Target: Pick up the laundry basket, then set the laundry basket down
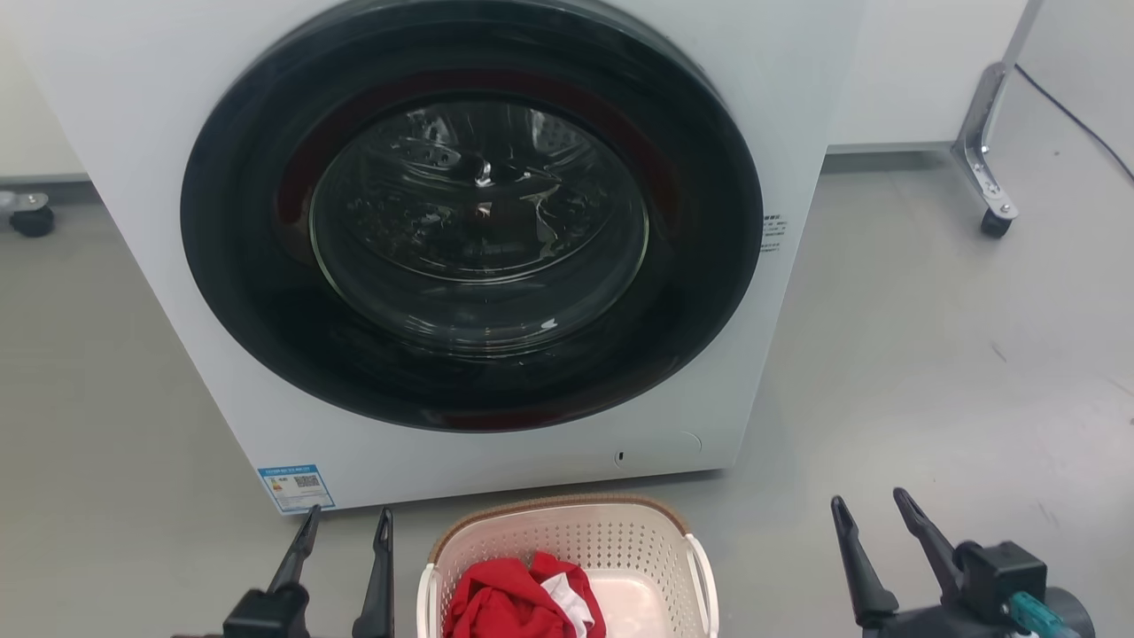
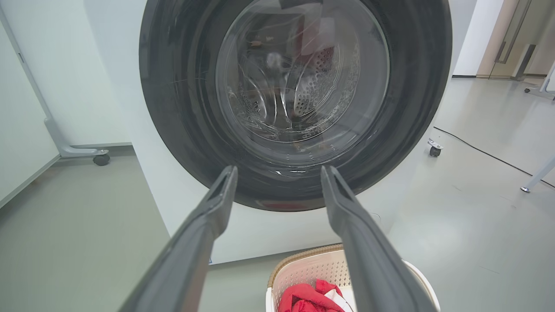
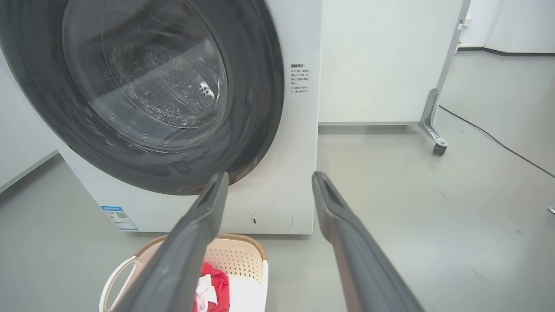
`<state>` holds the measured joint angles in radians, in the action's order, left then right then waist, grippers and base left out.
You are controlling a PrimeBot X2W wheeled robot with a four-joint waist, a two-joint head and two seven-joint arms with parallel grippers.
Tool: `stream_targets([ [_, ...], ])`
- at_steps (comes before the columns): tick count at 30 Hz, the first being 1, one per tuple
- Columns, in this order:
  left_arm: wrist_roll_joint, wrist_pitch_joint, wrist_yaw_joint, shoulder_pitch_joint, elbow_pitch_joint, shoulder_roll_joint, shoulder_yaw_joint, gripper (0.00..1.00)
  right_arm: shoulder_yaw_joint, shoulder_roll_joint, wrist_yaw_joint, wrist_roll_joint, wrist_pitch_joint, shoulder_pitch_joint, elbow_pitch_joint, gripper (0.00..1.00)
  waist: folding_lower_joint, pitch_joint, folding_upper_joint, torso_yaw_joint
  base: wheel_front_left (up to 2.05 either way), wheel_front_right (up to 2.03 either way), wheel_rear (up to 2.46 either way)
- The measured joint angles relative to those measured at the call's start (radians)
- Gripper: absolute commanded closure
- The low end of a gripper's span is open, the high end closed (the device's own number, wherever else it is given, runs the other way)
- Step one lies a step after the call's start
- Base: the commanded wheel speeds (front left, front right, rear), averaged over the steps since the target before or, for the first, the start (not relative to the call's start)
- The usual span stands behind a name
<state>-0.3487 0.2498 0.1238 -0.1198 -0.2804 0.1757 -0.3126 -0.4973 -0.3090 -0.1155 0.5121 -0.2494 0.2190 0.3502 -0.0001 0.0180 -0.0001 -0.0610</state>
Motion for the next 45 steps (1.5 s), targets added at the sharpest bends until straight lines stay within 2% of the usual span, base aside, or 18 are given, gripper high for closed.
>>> stream_targets([
  [12,0.049,0.0,0.001,0.118,0.12,-0.021,0.026,0.0,0.095,-0.026,-0.009,-0.047,0.0,-0.2,-0.136,0.0,0.0,-0.028,0.0002,0.023,0.0,0.0,0.0],
  [21,0.071,0.0,0.001,0.17,0.132,-0.034,0.071,0.0,0.161,-0.013,-0.009,-0.1,0.0,-0.24,-0.182,0.0,0.0001,-0.021,0.0002,0.027,0.0,0.0,0.0],
  [45,0.128,-0.059,0.001,0.189,0.157,-0.067,0.111,0.0,0.203,0.021,-0.009,-0.154,0.0,-0.275,-0.243,0.0,0.0001,-0.019,0.0002,0.028,0.0,0.0,0.0],
])
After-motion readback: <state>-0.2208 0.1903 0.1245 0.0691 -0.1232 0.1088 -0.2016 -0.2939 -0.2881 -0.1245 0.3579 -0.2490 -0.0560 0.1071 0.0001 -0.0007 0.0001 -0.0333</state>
